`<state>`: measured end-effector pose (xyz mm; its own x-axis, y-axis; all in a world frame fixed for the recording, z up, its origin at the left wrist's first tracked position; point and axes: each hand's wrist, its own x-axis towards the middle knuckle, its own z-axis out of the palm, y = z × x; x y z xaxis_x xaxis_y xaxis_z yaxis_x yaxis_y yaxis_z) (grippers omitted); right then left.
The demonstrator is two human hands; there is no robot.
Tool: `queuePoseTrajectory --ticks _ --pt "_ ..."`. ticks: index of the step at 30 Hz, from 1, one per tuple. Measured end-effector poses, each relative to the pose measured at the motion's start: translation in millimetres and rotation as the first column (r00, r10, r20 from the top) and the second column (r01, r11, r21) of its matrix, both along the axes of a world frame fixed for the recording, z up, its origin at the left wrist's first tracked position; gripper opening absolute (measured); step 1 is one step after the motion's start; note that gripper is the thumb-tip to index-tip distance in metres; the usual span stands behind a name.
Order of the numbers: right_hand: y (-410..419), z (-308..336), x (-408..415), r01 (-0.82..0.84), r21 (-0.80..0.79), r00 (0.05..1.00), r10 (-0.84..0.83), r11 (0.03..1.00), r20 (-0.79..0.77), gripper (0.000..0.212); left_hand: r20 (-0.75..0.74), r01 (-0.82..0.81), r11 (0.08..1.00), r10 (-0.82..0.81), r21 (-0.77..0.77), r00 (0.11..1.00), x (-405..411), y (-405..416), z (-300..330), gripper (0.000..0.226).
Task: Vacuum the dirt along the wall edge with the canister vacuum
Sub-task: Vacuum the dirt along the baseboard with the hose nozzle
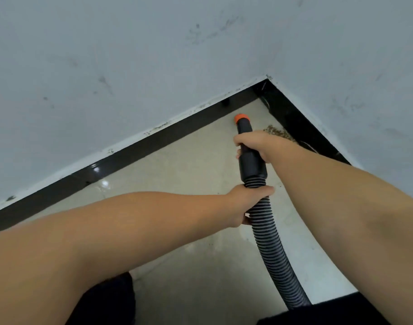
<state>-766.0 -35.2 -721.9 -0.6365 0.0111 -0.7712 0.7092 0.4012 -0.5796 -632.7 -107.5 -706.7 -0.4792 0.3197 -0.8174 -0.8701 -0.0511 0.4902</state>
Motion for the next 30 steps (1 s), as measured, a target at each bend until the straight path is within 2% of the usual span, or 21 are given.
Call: queuePoseTrajectory --ticks 3,9,13,18,24,30 --pt "3 10 16 0.047 -0.093 0.995 -0.038 0.995 0.090 0.022 0.010 0.028 0.995 -0.029 0.099 1.000 8 -6 -2 0.024" --pt "-20 10 58 0.202 -0.097 0.979 -0.201 0.974 0.023 0.017 0.124 0.077 0.979 -0.101 0.187 0.987 30 -39 -13 0.025" --pt "-23 8 72 0.283 -0.120 0.959 -0.281 0.952 0.034 0.019 0.154 0.136 0.966 -0.172 0.220 0.973 38 -50 -16 0.024" --pt "-7 10 93 0.418 -0.157 0.908 -0.417 0.895 0.037 0.014 0.115 0.227 0.962 -0.246 0.152 0.962 50 -48 -20 0.024" --pt "-32 -10 128 0.523 -0.153 0.849 -0.529 0.838 0.008 0.014 0.153 0.179 0.976 -0.197 0.125 0.968 83 -73 -40 0.025" --pt "-39 -16 160 0.652 -0.203 0.750 -0.661 0.731 0.027 0.015 0.094 0.289 0.954 -0.296 0.080 0.951 97 -90 -32 0.015"
